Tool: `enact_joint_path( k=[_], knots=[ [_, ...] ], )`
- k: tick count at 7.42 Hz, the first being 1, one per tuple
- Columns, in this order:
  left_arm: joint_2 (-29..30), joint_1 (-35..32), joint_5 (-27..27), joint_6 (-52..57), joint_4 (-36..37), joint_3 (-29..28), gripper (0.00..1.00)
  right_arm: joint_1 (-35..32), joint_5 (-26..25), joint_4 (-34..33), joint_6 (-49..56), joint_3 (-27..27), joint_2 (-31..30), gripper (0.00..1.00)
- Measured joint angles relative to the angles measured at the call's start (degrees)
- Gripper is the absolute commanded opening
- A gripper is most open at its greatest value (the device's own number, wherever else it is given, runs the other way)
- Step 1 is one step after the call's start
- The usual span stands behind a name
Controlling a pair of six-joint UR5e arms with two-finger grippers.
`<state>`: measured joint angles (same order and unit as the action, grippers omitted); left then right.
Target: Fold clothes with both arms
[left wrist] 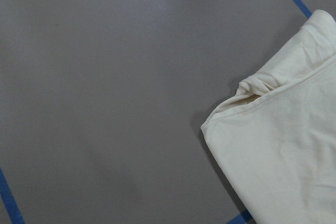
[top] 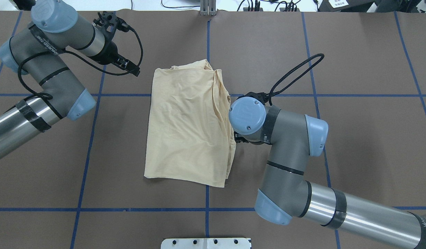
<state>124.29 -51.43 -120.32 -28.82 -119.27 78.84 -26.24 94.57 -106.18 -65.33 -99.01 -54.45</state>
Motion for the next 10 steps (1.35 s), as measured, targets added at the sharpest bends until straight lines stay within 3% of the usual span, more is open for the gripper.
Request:
enact_joint_path(
  k=[2,5,8,10],
  knots=[
    [-1.5,0.7,0.1,-5.6,0.0,3.5,1.00,-0.8,1.2,8.5,-5.4,-1.1,-1.6,1.00],
    [-10.2,9.0,3.9,-22.4,0.1,18.6,1.00,-0.9,2.2,23.7,-18.2,-2.0,-5.6,1.00],
    [-16.2,22.5,14.7,-37.7,0.3,27.0,0.99,-0.3,1.9,26.1,-24.7,-5.9,-8.4,1.00],
    [-17.3,28.1,19.9,-42.5,0.6,27.3,0.77,0.0,1.8,26.2,-25.1,-6.5,-9.0,1.00]
  ],
)
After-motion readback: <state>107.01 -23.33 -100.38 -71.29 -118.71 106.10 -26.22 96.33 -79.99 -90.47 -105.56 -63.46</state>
